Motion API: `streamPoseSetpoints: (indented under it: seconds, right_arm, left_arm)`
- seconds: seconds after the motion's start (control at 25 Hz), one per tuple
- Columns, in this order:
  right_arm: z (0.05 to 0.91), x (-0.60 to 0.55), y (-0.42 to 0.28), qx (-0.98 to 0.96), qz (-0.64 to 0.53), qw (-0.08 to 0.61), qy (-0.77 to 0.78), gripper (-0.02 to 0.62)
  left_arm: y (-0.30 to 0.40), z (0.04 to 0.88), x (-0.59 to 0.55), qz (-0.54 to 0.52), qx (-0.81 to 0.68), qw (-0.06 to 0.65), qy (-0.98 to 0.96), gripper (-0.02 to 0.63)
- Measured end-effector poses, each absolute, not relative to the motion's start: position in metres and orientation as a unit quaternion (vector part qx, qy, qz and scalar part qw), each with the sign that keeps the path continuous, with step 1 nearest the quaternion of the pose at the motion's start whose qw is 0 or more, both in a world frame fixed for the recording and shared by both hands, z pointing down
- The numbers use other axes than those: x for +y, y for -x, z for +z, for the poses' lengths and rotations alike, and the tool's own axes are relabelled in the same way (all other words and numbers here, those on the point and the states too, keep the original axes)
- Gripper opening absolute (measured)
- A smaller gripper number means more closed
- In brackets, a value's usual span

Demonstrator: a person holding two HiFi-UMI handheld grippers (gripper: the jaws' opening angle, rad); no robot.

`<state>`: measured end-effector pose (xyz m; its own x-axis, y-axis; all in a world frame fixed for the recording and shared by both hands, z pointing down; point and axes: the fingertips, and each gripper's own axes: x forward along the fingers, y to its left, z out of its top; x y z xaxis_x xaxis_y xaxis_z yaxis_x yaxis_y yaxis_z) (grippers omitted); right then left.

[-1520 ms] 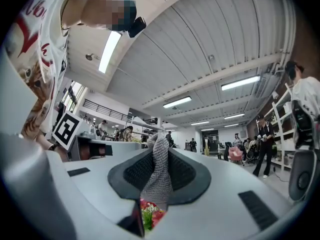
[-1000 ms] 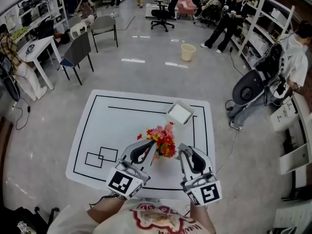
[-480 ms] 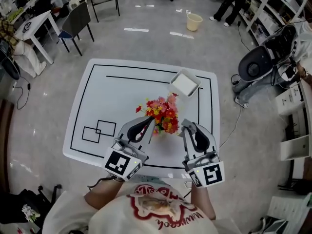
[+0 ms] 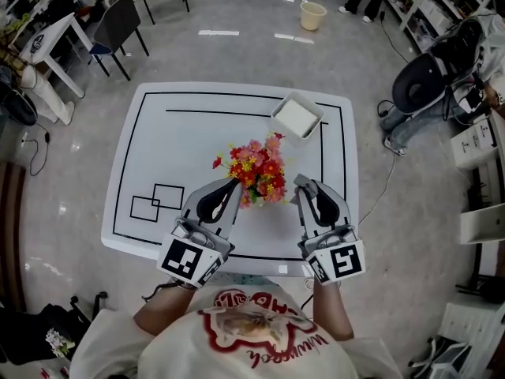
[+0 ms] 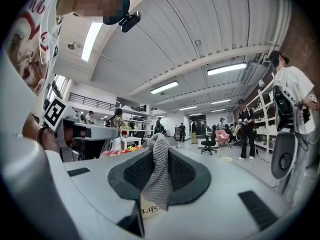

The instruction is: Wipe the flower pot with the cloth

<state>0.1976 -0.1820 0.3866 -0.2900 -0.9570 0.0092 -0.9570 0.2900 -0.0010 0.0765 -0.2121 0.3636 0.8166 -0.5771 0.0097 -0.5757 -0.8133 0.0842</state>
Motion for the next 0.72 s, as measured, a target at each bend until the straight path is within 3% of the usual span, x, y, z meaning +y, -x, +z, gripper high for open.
streamPoseSetpoints:
  seconds: [0.72]
  right_arm:
    - [0.464, -0.262, -0.221, -0.859, 0.022, 0.105, -0.5, 0.069]
  left_arm:
    - [-0.048, 0.365, -0.216, 0.006, -0.357, 0.035, -0.933, 0.002]
